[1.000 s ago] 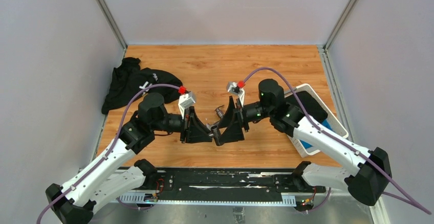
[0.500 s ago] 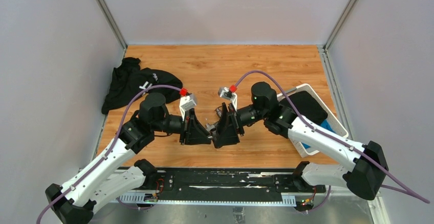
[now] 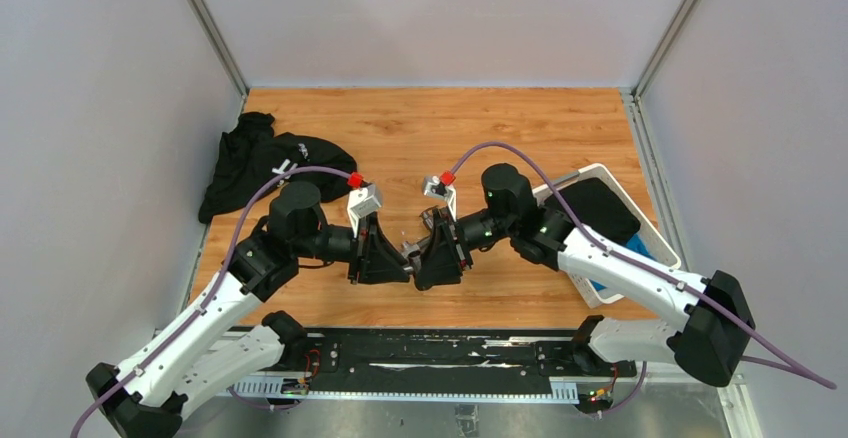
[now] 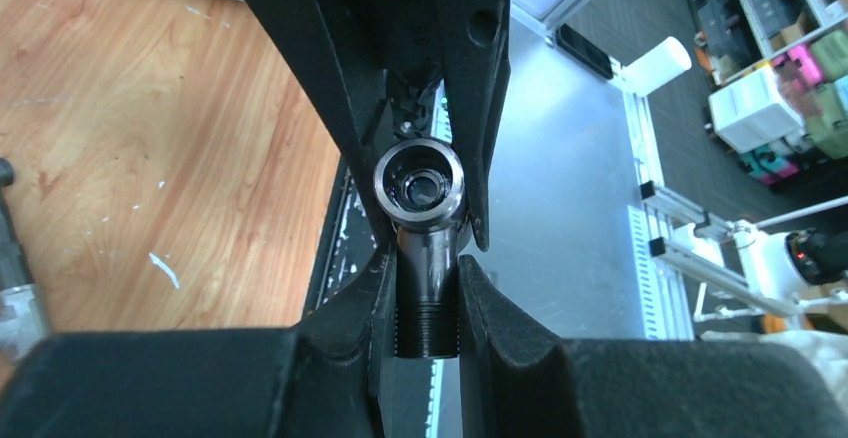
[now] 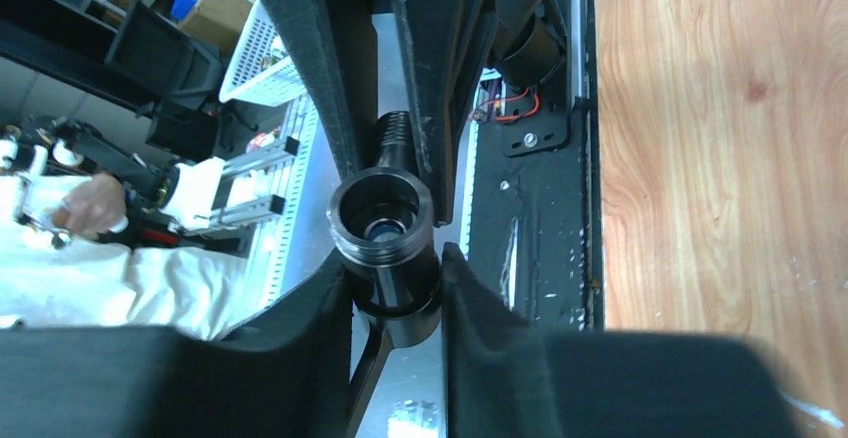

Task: Install the water faucets
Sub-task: Pick up the water faucet from the center of the board.

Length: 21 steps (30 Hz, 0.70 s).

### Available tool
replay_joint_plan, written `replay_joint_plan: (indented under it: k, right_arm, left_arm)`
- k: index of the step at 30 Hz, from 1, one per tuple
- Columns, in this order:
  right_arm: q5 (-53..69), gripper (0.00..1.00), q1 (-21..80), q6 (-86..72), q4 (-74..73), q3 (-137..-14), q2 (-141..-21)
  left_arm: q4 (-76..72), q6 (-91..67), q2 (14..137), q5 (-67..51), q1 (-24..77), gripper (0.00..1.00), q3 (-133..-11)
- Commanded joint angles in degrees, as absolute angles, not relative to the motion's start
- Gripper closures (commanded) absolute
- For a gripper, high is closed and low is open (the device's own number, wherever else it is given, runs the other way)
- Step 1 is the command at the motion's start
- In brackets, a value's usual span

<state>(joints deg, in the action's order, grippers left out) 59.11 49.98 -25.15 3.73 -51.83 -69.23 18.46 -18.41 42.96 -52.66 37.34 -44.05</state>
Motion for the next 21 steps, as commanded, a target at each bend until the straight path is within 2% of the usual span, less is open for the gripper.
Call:
replay_joint_plan:
  k: [1,2,3,6,7,8,12,15,17,21]
  right_arm:
    - [59.91,0.92,50.98,-26.37,4.82,-52.48,-69.46]
    - [59.86,1.0,50.98,-26.89,4.83,-52.45,-69.17]
    - [59.66,1.0,50.79,-27.63,4.77,-52.45,-68.72]
    - [57.22,1.0,48.95,-33.16,3.78,-52.19,-66.63]
    - [56.9,1.0,47.71,-35.79,3.42,-51.81,-66.01]
    - [57.12,1.0,46.32,-38.23,3.35,-51.4,-65.4]
    - [56.28,1.0,41.26,-53.7,5.12,-49.12,-63.46]
    - [58.4,1.0,40.0,-73.19,20.21,-45.18,-64.16]
    - [58.16,1.0,40.01,-81.51,24.4,-44.45,-64.77]
    - [59.12,1.0,40.08,-80.46,11.91,-51.36,-66.1]
  left_arm:
    - [17.01,-18.0,42.19,-53.96,37.16,1.0,-46.28]
    - [17.48,-17.63,42.07,-53.37,37.11,1.0,-46.42]
    - [18.26,-16.86,42.05,-52.51,37.17,0.96,-46.79]
    - [25.12,-11.74,41.51,-45.52,37.09,0.45,-49.68]
    - [27.32,-9.36,40.83,-42.22,37.09,0.34,-50.37]
    - [28.69,-7.78,39.82,-39.18,37.16,0.28,-50.69]
    - [22.04,-0.81,30.82,-29.42,37.29,0.23,-45.12]
    - [13.55,6.64,21.86,-25.47,38.14,0.22,-38.65]
    - [11.61,13.48,17.49,-24.73,38.67,0.22,-35.97]
    - [11.43,25.43,15.48,-25.23,38.85,0.22,-34.86]
